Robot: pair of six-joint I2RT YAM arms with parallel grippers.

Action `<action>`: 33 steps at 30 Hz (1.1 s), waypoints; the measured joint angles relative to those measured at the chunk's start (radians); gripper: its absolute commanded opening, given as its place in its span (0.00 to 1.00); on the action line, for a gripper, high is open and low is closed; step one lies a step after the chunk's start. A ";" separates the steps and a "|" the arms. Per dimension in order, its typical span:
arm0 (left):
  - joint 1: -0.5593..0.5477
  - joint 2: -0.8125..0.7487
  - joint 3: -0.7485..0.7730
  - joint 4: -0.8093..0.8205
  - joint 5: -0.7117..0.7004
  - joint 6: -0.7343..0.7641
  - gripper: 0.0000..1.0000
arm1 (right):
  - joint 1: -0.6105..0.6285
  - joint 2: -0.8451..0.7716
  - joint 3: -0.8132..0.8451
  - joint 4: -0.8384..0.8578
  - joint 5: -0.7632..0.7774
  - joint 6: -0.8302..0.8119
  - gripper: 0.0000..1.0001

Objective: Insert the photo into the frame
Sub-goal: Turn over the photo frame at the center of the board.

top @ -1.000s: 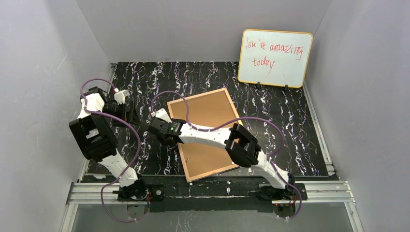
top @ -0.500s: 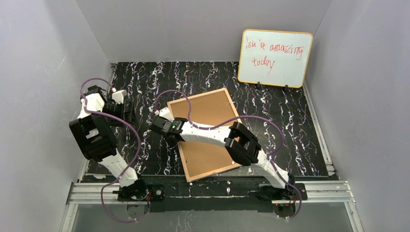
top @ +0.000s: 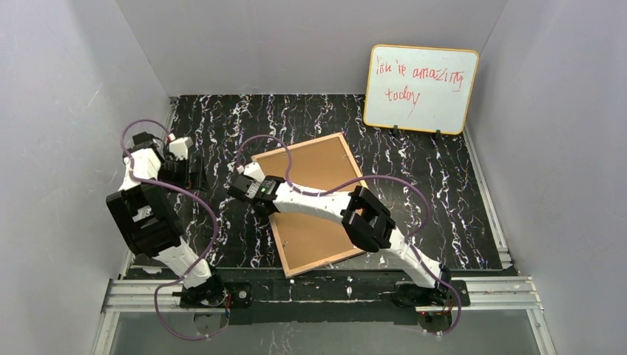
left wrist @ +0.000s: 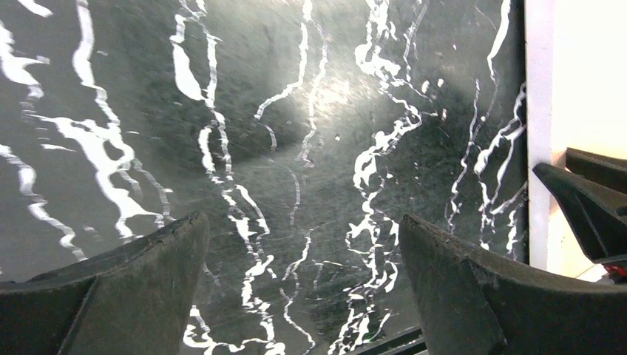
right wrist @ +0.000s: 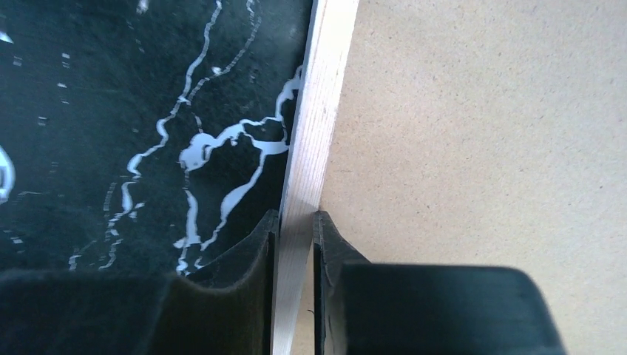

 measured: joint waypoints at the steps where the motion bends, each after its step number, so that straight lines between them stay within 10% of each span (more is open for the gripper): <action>1: 0.000 -0.010 -0.027 0.017 0.011 -0.003 0.98 | -0.003 0.005 0.015 -0.007 -0.010 0.006 0.06; 20: -0.002 -0.066 -0.068 -0.008 0.220 -0.061 0.96 | -0.143 -0.227 0.123 0.278 -0.451 0.314 0.01; 33: -0.002 -0.131 0.174 -0.062 0.306 -0.220 0.83 | -0.246 -0.547 -0.407 0.869 -0.619 0.649 0.01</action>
